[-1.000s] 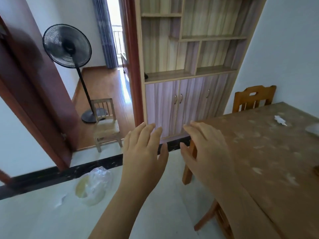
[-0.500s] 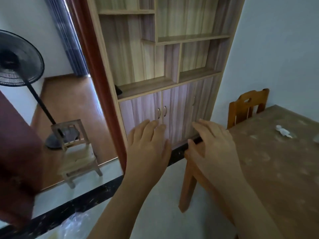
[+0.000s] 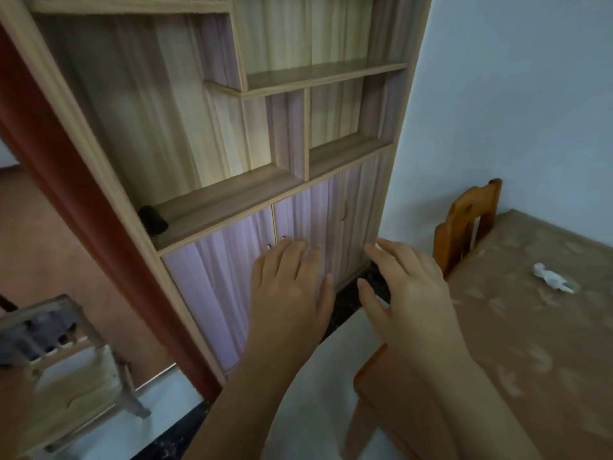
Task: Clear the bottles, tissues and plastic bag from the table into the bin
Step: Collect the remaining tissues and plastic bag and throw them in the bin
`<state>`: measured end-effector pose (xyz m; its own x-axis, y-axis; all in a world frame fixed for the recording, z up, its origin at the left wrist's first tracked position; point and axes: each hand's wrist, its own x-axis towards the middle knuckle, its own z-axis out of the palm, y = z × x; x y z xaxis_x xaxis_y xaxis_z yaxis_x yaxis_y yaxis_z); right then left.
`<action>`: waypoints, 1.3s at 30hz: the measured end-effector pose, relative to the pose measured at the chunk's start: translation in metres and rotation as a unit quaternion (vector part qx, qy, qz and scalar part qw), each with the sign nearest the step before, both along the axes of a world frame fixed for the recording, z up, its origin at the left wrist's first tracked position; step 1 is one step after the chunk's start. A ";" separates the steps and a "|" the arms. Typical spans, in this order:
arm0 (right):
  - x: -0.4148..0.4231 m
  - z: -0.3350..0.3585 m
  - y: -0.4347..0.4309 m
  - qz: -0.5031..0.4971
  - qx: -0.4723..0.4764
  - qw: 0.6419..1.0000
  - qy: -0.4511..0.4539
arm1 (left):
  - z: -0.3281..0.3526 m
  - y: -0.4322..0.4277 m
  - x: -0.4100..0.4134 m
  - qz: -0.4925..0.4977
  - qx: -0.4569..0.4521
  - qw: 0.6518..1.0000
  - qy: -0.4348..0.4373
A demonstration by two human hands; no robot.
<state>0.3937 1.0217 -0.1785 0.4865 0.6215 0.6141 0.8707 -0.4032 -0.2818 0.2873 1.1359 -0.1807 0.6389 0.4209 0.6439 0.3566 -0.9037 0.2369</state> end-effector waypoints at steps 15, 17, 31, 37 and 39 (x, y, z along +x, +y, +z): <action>0.112 0.004 0.173 -0.193 -0.023 0.980 0.028 | -0.001 0.200 0.165 -0.195 -0.006 0.981 -0.019; 0.128 0.002 0.175 -0.223 -0.027 0.974 0.031 | -0.007 0.206 0.188 -0.230 -0.009 0.973 -0.014; 0.275 -0.015 0.142 -0.408 0.004 0.911 0.064 | -0.020 0.179 0.393 -0.407 0.003 0.913 0.011; 0.324 -0.014 0.100 -0.491 0.007 0.870 0.050 | -0.015 0.126 0.471 -0.497 -0.018 0.868 0.011; 0.333 -0.015 0.087 -0.521 0.000 0.852 0.043 | -0.018 0.111 0.488 -0.518 -0.023 0.855 0.023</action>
